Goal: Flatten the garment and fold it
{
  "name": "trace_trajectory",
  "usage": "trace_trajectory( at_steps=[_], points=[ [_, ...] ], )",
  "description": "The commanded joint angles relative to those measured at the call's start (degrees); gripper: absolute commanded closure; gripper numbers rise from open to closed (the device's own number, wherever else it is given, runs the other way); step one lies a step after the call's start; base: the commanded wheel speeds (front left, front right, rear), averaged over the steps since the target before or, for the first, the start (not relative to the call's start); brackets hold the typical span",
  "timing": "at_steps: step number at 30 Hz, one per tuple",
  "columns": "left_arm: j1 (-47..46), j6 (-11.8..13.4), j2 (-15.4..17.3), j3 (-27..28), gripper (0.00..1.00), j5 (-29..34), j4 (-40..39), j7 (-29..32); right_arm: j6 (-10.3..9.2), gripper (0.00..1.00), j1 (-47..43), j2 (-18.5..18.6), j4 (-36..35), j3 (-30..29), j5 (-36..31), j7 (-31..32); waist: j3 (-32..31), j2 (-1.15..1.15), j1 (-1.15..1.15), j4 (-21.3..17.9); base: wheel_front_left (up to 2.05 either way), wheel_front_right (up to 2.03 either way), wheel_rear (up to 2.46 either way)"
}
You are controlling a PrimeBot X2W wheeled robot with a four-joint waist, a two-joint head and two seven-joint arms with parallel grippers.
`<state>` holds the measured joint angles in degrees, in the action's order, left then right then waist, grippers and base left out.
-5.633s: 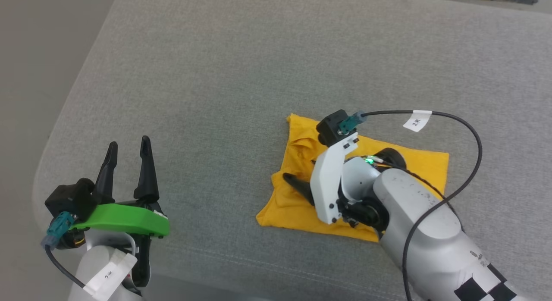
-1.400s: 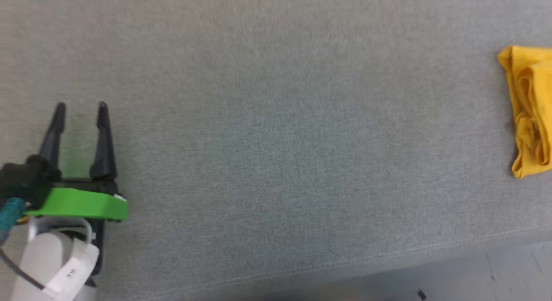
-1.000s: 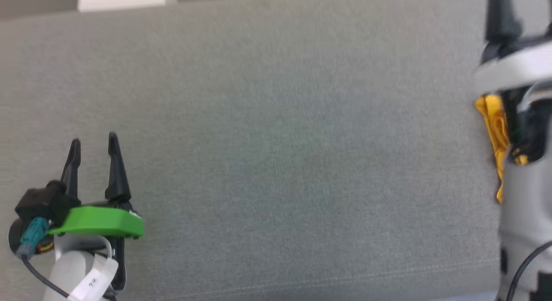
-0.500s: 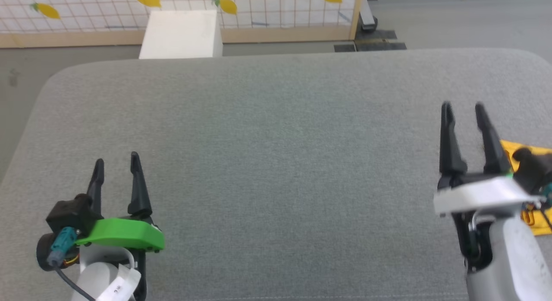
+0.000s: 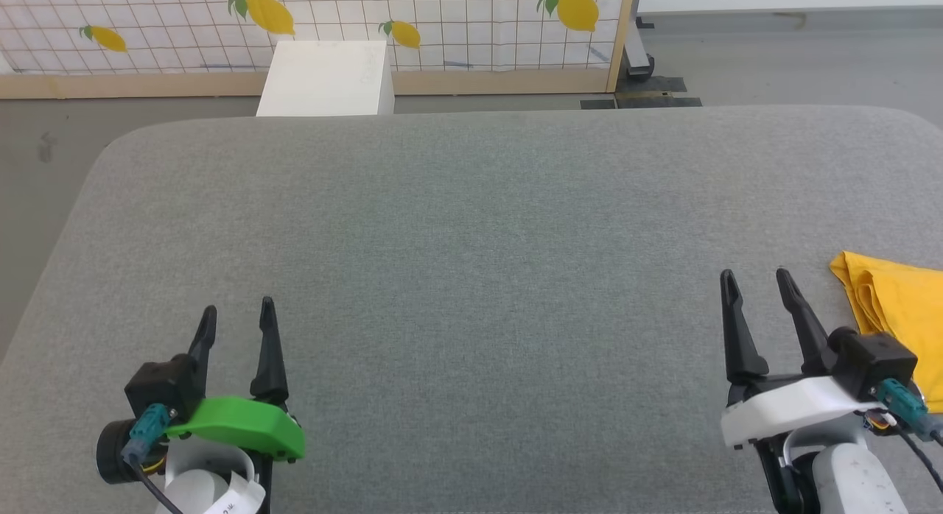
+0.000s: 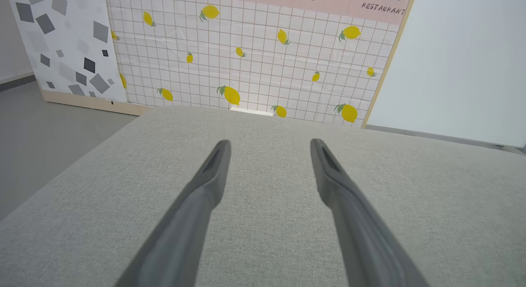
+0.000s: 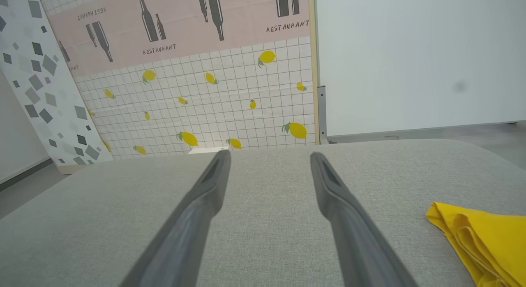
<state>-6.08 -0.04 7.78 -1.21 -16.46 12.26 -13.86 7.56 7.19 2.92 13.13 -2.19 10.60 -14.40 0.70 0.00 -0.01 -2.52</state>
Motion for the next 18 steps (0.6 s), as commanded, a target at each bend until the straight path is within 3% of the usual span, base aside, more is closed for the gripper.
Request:
trace_trajectory(
  at_steps=[1, 12, 13, 18],
  points=[
    [0.8, -0.4, 0.1, -0.3, 0.00, -0.1, 0.3, -0.1, -0.08, 0.00, -0.9, 0.0, 0.3, 0.2, 0.0, -0.1, -0.1, 0.00, 0.01, 0.0, 0.00, 0.00, 0.00],
    [0.9, -0.1, 0.8, -0.9, 0.00, -0.2, 1.5, 0.6, -0.08, 0.00, -1.5, 0.0, 0.6, 0.1, 1.0, -0.1, 0.1, 0.00, 0.01, 0.1, 0.00, 0.00, 0.00],
    [0.2, -0.2, 0.3, -1.0, 1.00, 0.0, 1.3, 0.7, 0.00, 1.00, -0.6, 0.0, 0.5, 0.1, 0.7, 0.0, 0.1, 0.00, 0.01, 0.1, 0.00, 0.00, 0.00],
    [0.2, -0.2, 0.2, -1.0, 1.00, 0.2, 1.2, 0.8, 0.00, 1.00, -0.7, 0.0, 0.4, 0.1, 0.6, 0.2, 0.1, 0.00, 0.01, 0.1, 0.00, 0.00, 0.00]
  ],
)
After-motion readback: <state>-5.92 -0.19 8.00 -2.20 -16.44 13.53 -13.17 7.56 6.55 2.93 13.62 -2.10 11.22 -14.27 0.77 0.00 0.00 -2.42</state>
